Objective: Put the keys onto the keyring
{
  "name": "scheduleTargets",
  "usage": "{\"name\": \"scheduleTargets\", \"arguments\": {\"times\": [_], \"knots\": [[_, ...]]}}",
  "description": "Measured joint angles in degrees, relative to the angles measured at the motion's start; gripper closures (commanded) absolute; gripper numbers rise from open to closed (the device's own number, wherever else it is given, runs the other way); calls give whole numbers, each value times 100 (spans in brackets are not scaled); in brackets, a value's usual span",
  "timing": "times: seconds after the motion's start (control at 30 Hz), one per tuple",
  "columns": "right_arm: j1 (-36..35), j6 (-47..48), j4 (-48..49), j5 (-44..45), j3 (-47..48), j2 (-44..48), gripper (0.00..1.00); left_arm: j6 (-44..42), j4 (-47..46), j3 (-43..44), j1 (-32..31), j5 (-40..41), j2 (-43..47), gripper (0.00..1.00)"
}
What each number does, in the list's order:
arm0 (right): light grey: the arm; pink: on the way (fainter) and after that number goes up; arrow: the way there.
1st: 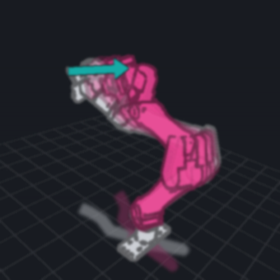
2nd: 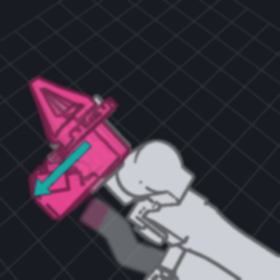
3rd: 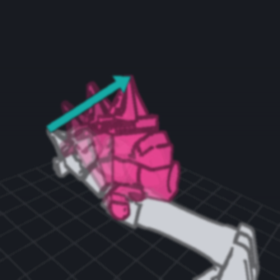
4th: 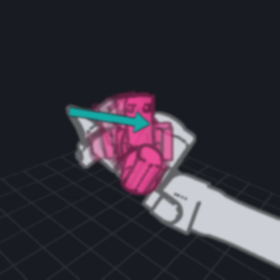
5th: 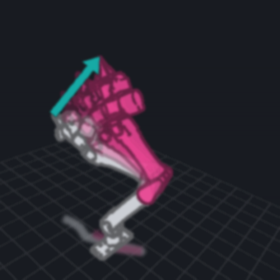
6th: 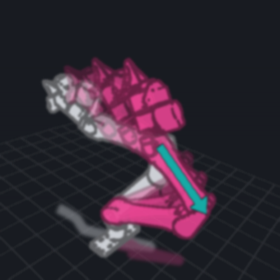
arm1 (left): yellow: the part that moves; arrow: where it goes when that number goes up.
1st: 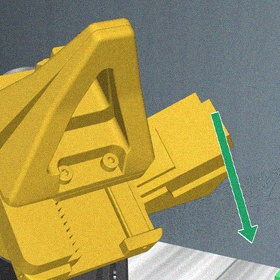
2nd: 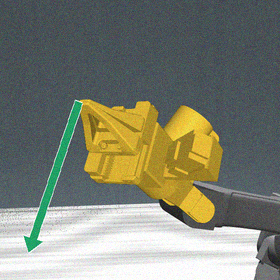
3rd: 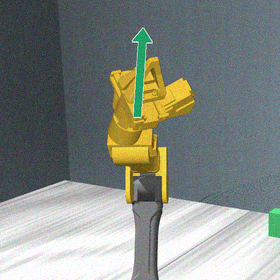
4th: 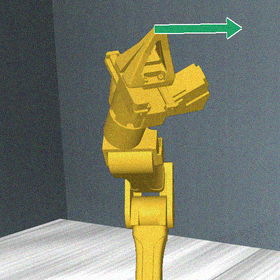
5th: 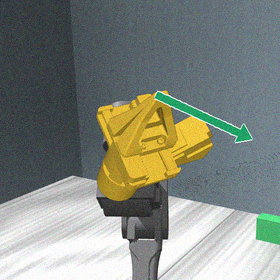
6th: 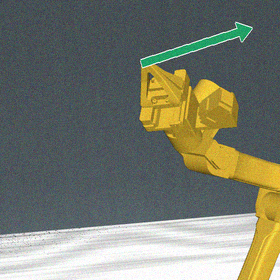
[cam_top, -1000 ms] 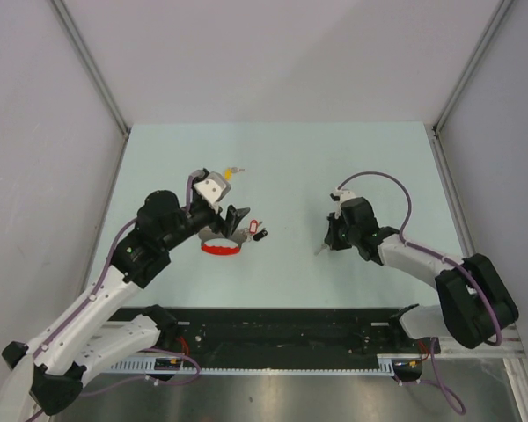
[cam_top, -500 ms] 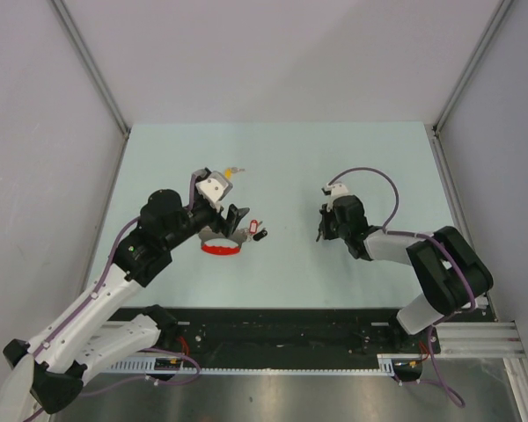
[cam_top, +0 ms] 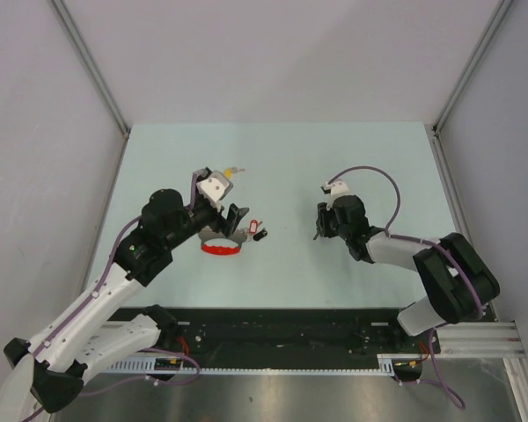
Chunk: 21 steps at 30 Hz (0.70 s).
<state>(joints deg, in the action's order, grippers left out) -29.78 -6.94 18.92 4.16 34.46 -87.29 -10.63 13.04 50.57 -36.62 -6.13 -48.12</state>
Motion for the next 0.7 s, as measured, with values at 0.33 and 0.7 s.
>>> {"name": "scheduleTargets", "arguments": {"times": [0.33,0.7], "knots": [[-4,-31,-120,-282,0,1513,32,20,-2,-2,0,109,-107,16],[-31,-72,-570,-975,0,1996,11,988,501,240,0,951,-1440,15]]}}
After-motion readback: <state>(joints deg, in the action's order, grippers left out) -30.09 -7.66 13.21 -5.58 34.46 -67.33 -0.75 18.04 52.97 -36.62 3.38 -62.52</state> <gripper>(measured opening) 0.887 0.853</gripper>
